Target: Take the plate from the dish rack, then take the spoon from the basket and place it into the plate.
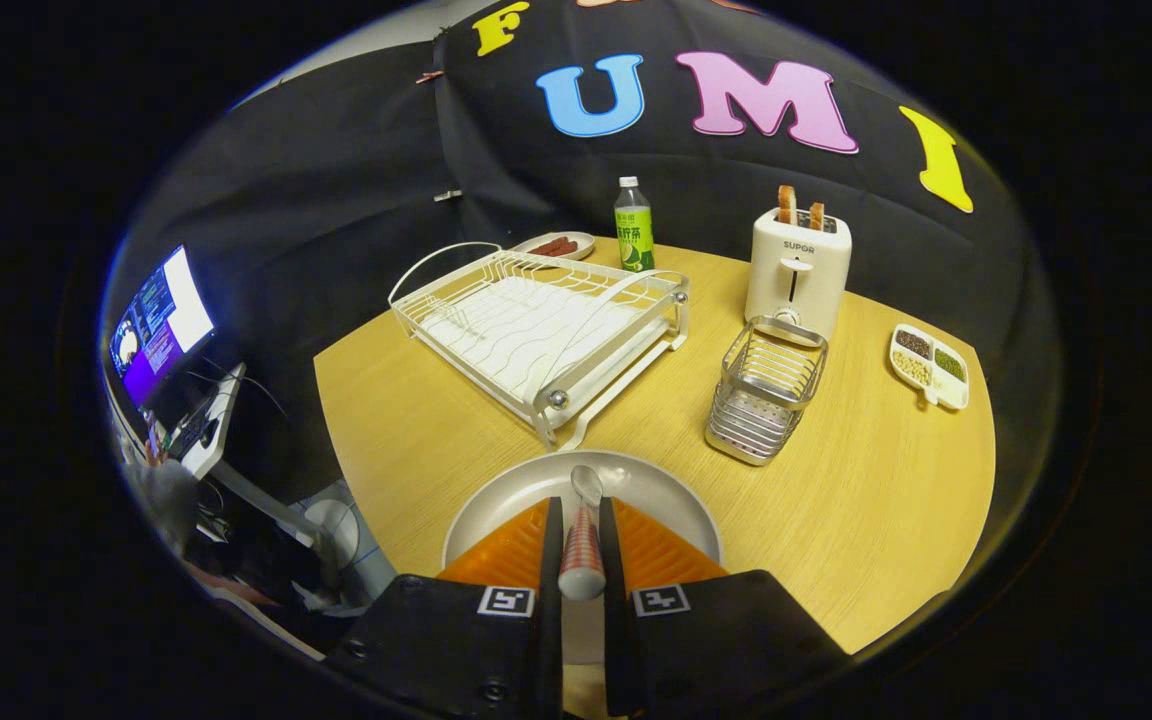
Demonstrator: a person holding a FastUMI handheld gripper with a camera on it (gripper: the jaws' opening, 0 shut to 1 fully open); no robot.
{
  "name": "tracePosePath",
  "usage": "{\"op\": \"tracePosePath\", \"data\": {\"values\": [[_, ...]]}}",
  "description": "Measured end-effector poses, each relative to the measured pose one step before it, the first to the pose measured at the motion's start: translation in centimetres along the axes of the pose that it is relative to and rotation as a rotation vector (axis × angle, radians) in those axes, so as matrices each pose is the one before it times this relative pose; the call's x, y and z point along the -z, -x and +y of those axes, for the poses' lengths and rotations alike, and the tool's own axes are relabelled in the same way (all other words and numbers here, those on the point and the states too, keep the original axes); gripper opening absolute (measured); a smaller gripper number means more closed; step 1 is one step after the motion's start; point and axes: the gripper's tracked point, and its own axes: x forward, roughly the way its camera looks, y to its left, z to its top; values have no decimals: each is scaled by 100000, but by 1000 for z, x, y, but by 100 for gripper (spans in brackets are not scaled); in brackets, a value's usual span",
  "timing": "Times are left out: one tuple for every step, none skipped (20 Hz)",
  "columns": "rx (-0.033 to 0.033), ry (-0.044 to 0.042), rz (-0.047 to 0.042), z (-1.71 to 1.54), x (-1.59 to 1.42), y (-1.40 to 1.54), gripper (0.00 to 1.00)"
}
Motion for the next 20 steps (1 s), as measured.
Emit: {"op": "tracePosePath", "data": {"values": [[56, -1752, -95, -129, -31, -220, 21], [-63, -2090, -559, 170, -296, 251, 32], [1056, -1152, -1375, -246, -452, 165, 47], [534, -937, -1151, -163, -370, 99, 61], [1180, -945, -536, -180, -205, -22, 79], [1046, -1419, -983, -143, -564, 482, 96], [1682, -1433, -1740, -231, -551, 29, 100], [1982, -1452, -2554, -163, -1011, 551, 99], [1986, -1242, -2294, -64, -966, 518, 99], [1947, -1216, -2469, -7, -1138, 561, 99], [2166, -1142, -3063, -4, -1302, 665, 99], [2244, -822, -3731, 102, -1557, 682, 99], [2657, -487, -4068, 2, -1514, 629, 99], [2991, -438, -3862, -29, -1628, 613, 99], [3137, -678, -3377, 18, -1526, 644, 99], [3109, -736, -3307, 177, -1380, 766, 99], [3172, -849, -3483, 55, -1401, 793, 99], [2756, -873, -3121, 190, -1291, 708, 99], [2671, -816, -2964, 152, -1079, 725, 99], [2526, -811, -2592, 99, -878, 710, 99]]}}
